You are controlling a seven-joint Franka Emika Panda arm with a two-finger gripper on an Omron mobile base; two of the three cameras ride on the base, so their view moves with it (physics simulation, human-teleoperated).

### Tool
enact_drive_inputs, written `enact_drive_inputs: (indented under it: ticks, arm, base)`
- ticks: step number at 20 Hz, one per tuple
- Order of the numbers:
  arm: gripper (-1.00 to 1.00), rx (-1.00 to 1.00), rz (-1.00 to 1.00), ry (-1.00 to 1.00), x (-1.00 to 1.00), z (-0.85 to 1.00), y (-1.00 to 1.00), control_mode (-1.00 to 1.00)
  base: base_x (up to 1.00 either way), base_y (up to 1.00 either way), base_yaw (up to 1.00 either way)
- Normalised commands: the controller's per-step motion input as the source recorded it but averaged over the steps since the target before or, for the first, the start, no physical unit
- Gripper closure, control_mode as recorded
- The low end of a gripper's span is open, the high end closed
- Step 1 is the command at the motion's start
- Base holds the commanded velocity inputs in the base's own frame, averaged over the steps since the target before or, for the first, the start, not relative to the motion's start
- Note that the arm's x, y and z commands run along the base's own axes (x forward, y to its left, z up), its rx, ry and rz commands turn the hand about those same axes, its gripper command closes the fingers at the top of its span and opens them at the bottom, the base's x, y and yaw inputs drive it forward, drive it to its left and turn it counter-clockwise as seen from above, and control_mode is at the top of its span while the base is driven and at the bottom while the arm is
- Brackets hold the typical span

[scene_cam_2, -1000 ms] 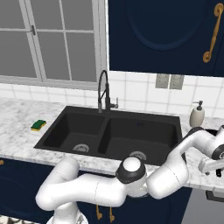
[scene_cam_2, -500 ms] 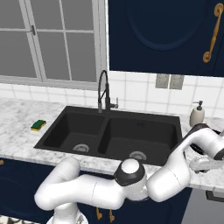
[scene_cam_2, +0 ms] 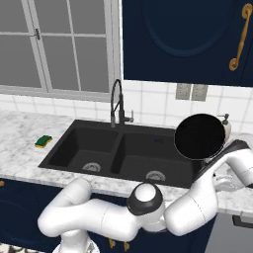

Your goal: Pick the pan and sponge and place them into the sink. Then turn on the water.

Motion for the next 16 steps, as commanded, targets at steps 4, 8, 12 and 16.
enact_drive_inputs:
  ticks: [4, 8, 12, 16]
  arm:
    - [1.0, 0.26, 0.0, 0.0, -0.3, 0.43, 0.47, -1.0]
    - [1.0, 0.18, 0.0, 0.0, -0.31, 0.17, 0.64, -1.0]
    - [1.0, 0.0, -0.01, 0.02, -0.08, 0.0, 0.85, -1.0]
    - [1.0, -0.2, -0.06, 0.17, 0.13, 0.0, 0.87, -1.0]
  base:
    - [0.0, 0.0, 0.0]
    - [0.0, 0.0, 0.0]
    - [0.0, 0.0, 0.0]
    - [0.0, 0.0, 0.0]
